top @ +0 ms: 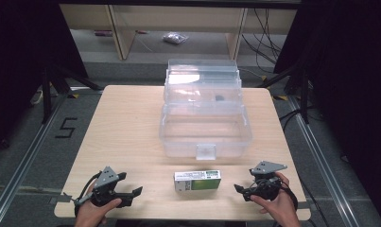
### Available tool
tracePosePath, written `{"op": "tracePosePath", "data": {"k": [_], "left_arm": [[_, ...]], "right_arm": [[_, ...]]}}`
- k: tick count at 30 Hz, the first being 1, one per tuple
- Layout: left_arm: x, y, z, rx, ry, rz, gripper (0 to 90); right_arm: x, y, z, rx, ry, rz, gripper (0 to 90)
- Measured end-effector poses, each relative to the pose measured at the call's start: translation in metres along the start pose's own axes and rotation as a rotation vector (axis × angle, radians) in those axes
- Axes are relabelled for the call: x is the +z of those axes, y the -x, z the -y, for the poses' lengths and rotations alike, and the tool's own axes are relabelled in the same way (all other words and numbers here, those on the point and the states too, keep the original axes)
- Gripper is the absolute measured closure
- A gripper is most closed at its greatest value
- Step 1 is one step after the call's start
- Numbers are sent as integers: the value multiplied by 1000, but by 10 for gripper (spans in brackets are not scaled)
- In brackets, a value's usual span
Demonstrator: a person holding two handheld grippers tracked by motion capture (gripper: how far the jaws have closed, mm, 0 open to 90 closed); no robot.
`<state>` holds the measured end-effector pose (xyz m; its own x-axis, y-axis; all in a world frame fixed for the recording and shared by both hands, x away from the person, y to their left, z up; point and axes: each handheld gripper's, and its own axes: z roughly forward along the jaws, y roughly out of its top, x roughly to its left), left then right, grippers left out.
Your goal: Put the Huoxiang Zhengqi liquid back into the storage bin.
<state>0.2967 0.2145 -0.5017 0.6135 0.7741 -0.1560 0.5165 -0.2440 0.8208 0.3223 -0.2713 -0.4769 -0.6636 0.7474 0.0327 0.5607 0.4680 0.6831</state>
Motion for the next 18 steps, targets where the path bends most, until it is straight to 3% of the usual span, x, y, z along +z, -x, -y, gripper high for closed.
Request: {"op": "tracePosePath", "data": {"k": [7, 8, 9, 10, 14, 17, 18], "left_arm": [[0, 0, 0, 3, -3, -2, 149], [0, 0, 0, 3, -3, -2, 149], [0, 0, 0, 3, -3, -2, 149], [0, -1, 0, 3, -2, -1, 149], [0, -1, 0, 3, -4, -1, 149], [0, 0, 0, 2, -3, -2, 149], [0, 0, 0, 4, -3, -2, 149]], "right_arm": [[-6, -4, -12, -34, -17, -19, 162], [-5, -5, -13, -38, 4, -20, 162], [-9, -8, -16, -28, -25, -35, 165], [-9, -7, -18, -68, -14, -29, 165], [-10, -11, -24, -71, -16, -44, 166], [-10, -13, -27, -98, -19, -54, 168], [-10, -15, -30, -127, -18, -56, 168]]}}
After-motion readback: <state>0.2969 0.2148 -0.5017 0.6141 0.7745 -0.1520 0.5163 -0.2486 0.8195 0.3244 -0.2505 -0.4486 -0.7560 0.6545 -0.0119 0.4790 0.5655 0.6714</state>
